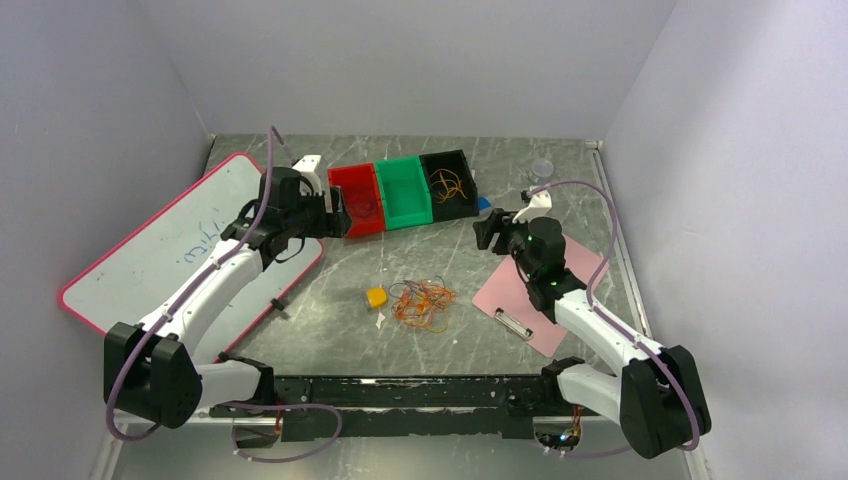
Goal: Untangle the cables
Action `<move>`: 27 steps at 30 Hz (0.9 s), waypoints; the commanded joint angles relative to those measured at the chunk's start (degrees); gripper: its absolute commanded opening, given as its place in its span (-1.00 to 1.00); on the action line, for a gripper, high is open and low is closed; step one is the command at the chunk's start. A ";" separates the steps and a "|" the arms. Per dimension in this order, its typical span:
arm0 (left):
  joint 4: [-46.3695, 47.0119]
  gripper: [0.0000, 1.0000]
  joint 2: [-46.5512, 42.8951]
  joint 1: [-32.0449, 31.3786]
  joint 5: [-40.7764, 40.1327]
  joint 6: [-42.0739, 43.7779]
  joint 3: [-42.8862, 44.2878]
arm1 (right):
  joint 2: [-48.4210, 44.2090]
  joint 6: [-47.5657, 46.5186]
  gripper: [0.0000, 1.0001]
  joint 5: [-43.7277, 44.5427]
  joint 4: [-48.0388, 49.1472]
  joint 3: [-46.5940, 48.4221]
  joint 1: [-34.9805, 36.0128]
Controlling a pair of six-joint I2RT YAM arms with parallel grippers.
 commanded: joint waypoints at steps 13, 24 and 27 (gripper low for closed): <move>1.89 0.61 -0.49 0.71 -0.06 0.76 0.06 | -0.61 -0.78 0.40 -0.36 1.41 -1.01 0.12; 1.97 0.61 -0.38 0.79 0.12 0.76 0.14 | -0.49 -0.73 0.40 -0.53 1.70 -1.40 0.07; 2.00 0.61 -0.34 0.79 0.20 0.72 0.15 | -0.37 -0.77 0.40 -0.52 1.70 -1.28 0.10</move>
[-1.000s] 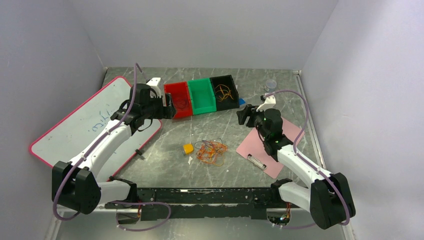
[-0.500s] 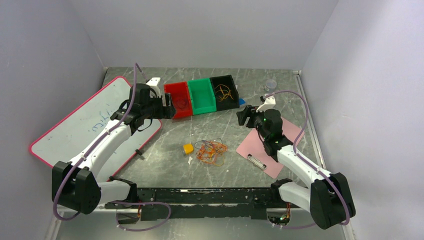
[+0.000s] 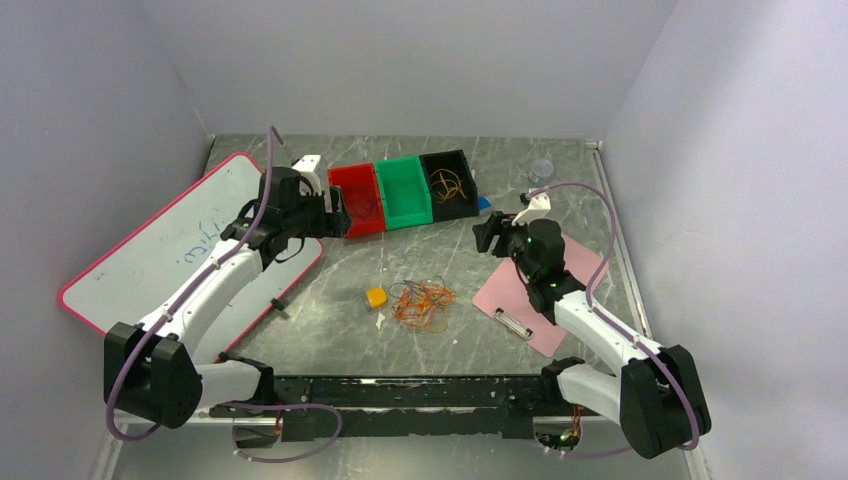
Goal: Untangle the cables
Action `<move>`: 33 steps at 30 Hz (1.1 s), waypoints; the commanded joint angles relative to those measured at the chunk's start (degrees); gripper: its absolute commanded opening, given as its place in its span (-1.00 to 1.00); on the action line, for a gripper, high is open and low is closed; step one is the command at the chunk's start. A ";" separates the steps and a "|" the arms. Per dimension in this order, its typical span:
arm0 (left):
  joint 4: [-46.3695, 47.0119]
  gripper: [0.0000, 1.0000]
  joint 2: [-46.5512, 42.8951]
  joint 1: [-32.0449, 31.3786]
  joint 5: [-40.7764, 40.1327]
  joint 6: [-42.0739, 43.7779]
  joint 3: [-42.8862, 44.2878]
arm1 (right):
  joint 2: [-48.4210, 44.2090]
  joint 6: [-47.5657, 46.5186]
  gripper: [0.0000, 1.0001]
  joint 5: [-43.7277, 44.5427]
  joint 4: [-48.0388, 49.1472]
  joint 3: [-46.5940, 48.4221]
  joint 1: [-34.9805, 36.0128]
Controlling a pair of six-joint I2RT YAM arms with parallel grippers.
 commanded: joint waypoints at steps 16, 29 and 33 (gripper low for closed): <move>2.08 0.61 -0.51 0.81 0.34 0.68 0.06 | 0.42 0.61 0.40 0.48 -0.38 0.93 0.07; 2.65 0.61 -0.51 0.99 3.37 -1.26 -0.58 | 4.95 4.33 0.33 5.62 -17.40 9.28 8.01; 3.53 0.59 -0.42 0.91 7.40 -3.22 -1.44 | 6.31 5.28 0.32 8.19 -22.12 11.74 15.29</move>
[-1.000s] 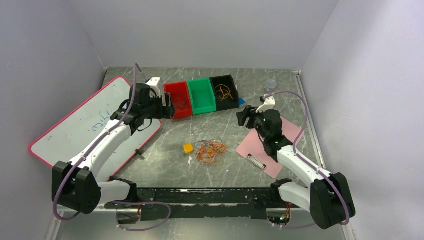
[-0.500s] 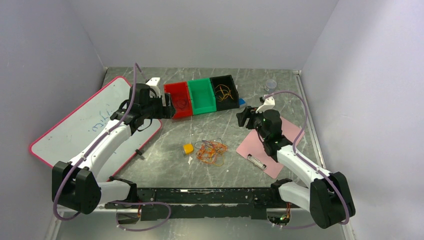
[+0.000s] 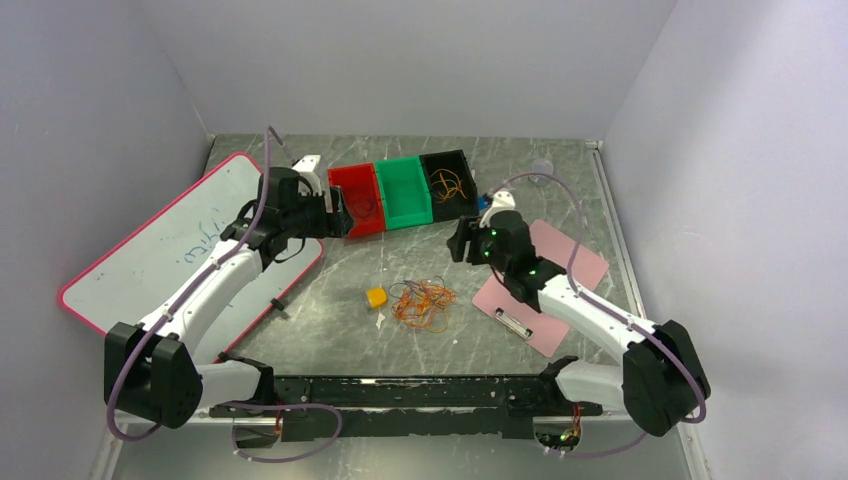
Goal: Untangle the cables
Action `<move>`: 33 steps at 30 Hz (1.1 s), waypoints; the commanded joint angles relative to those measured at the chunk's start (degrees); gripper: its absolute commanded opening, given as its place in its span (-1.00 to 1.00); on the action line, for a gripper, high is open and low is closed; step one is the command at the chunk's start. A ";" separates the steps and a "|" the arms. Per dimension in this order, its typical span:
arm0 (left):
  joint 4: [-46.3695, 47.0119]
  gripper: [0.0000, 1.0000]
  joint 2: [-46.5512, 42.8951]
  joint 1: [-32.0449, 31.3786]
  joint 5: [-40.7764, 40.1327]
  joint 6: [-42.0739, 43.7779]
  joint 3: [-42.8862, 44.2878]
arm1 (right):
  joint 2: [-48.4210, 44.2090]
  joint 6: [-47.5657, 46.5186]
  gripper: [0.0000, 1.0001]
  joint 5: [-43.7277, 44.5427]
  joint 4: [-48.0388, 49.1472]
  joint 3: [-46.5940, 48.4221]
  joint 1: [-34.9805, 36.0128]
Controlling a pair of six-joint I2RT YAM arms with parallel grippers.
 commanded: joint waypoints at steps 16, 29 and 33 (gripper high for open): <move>6.78 0.74 -0.23 -17.27 5.81 -5.75 -5.39 | -8.08 13.74 0.25 1.08 -20.09 -1.21 6.90; 8.99 0.99 16.22 -29.89 -0.34 1.98 3.70 | -14.05 16.23 0.26 4.91 -21.67 -3.94 6.92; 10.41 0.99 19.63 -30.33 0.35 2.83 4.46 | -14.47 16.57 0.26 4.75 -21.42 -4.54 7.00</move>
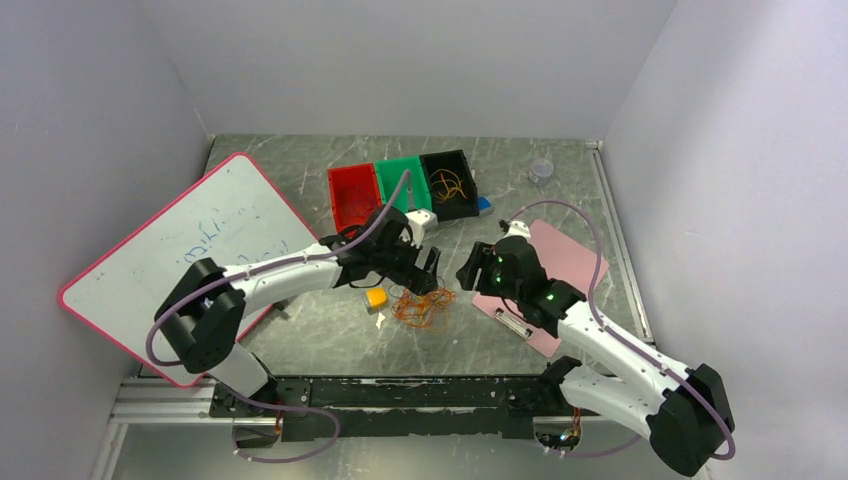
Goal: Untangle the cables
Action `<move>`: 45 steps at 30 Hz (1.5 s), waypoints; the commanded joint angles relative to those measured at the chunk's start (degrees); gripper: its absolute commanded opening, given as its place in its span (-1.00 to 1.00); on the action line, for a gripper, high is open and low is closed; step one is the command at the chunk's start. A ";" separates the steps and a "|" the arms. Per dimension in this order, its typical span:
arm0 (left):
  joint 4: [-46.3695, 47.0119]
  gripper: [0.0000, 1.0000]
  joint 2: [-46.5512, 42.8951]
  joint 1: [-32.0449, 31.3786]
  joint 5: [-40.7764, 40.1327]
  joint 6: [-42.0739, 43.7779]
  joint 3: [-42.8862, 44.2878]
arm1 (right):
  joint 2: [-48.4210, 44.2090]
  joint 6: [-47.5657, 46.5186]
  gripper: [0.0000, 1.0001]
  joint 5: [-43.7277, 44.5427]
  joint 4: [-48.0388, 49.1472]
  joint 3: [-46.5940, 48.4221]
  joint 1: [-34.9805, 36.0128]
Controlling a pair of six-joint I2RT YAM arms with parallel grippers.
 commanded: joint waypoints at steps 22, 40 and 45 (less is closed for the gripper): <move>7.40 -0.08 8.57 -0.98 -2.45 -2.18 -2.55 | -0.93 1.82 0.26 -0.04 1.37 -2.80 0.13; 11.74 -0.86 3.26 8.11 -2.47 -15.91 -12.82 | 5.00 3.00 0.19 -5.66 9.46 -5.53 1.29; 12.47 -0.86 2.83 8.18 -2.42 -15.94 -14.59 | 9.75 2.60 0.15 -6.15 14.40 -5.86 2.76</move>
